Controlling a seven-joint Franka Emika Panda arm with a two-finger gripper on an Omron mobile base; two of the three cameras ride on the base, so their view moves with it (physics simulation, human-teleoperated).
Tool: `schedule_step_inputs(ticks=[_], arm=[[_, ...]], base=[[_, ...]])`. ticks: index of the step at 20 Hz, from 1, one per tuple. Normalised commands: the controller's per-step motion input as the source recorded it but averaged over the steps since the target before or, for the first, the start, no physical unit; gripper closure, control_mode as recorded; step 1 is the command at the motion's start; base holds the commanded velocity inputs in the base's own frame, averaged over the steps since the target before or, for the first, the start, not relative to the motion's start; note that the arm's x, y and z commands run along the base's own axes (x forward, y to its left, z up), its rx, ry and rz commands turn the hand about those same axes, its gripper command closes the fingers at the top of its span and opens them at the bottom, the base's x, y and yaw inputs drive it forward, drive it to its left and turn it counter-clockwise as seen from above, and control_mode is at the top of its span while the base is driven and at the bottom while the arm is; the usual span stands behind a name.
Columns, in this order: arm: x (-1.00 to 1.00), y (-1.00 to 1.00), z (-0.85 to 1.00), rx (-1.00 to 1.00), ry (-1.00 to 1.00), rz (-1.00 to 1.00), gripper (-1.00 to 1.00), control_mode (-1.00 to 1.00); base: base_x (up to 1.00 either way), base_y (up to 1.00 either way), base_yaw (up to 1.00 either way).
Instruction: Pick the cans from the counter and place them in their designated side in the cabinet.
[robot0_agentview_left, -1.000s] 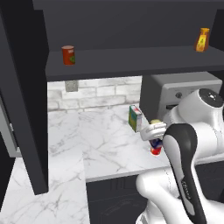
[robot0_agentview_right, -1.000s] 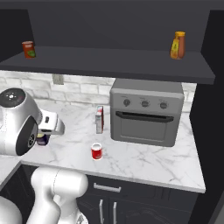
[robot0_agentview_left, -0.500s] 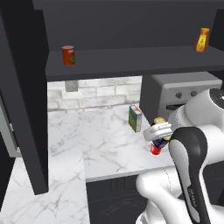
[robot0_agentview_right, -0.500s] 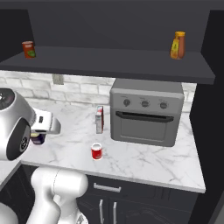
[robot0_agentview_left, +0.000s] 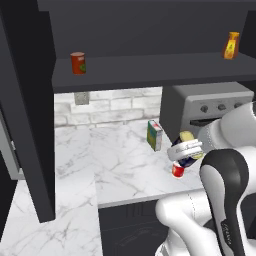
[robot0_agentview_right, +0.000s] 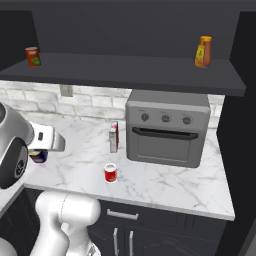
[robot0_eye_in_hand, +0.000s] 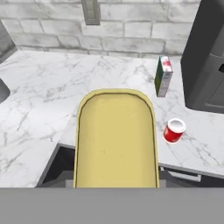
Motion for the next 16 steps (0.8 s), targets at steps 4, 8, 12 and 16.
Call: schedule_step_inputs(ticks=[4,8,12,16], arm=[[-0.16,0.00,0.20,0.00,-0.05,0.01,1.00,-1.00],[-0.14,0.00,0.17,0.00,-0.02,0.01,1.00,-1.00],[-0.16,0.00,0.12,0.01,-0.01,0.01,1.00,-1.00],[-0.13,0.00,0.15,0.01,0.00,0.01,1.00,-1.00]], base=[[0.00,0.00,0.00],[0.00,0.00,0.00],[0.00,0.00,0.00],[0.00,0.00,0.00]])
